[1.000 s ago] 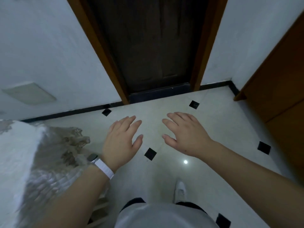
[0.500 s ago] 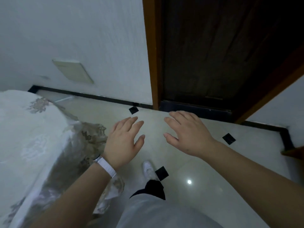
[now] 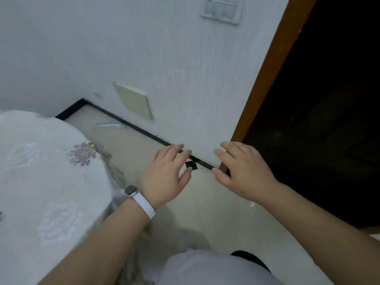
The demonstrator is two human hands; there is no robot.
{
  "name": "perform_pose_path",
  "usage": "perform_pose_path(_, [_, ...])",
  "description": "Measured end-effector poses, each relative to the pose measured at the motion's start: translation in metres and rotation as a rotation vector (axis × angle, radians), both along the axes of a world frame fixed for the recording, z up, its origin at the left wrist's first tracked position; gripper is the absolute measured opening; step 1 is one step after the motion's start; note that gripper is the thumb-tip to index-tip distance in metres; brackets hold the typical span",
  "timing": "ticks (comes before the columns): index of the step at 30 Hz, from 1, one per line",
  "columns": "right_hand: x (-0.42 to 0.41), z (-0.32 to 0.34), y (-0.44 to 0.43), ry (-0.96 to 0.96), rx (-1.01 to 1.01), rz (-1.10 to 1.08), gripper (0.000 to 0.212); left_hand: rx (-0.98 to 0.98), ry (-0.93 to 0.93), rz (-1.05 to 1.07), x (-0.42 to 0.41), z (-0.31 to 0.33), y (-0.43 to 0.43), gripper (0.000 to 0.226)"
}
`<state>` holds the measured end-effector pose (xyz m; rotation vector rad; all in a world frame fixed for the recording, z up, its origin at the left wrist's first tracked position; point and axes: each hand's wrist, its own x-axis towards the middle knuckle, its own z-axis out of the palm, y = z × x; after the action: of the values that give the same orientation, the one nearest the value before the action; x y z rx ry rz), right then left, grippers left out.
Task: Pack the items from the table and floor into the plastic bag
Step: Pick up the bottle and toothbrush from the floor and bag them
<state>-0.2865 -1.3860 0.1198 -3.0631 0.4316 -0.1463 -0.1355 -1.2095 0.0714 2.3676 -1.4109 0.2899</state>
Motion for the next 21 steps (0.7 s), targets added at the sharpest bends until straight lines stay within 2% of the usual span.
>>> perform_pose_path(10, [0.174, -0.047, -0.076, -0.068, 0.097, 0.347, 0.056, 0.149, 0.047, 0.345, 0.101, -0.015, -0.023, 0.043])
perform_pose_path(17, [0.303, -0.043, -0.133, -0.057, 0.138, 0.588, 0.058, 0.182, 0.040, 0.617, 0.163, 0.010, -0.069, 0.046])
perform_pose_path(21, [0.370, -0.044, -0.144, -0.044, 0.137, 0.726, 0.057, 0.191, 0.097, 0.776, 0.188, 0.018, -0.073, 0.047])
